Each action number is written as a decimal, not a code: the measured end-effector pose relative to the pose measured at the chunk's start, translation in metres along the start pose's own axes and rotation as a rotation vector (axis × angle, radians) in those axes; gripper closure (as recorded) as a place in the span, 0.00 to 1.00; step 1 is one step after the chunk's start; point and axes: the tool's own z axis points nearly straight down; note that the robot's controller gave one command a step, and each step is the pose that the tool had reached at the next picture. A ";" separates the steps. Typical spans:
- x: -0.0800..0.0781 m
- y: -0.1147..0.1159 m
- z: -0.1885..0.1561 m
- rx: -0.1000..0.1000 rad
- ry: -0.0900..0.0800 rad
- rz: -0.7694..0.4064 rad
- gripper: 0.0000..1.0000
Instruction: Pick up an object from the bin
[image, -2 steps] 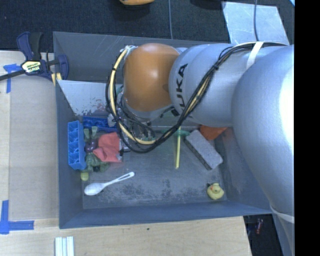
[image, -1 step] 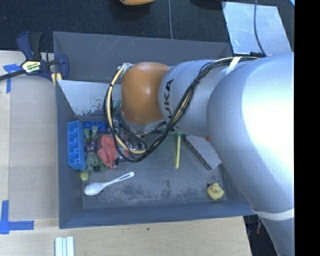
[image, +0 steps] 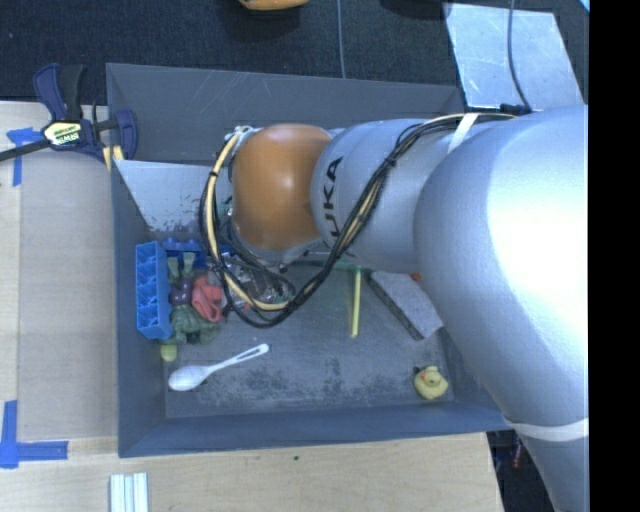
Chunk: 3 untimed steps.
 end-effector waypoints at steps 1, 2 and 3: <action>0.000 0.000 0.000 0.000 0.000 0.000 1.00; 0.000 0.000 -0.010 0.000 -0.001 0.001 1.00; -0.001 0.000 -0.018 -0.001 -0.006 0.002 1.00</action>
Offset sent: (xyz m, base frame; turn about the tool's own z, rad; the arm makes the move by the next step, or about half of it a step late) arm 0.0000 0.0001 0.0261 -0.0003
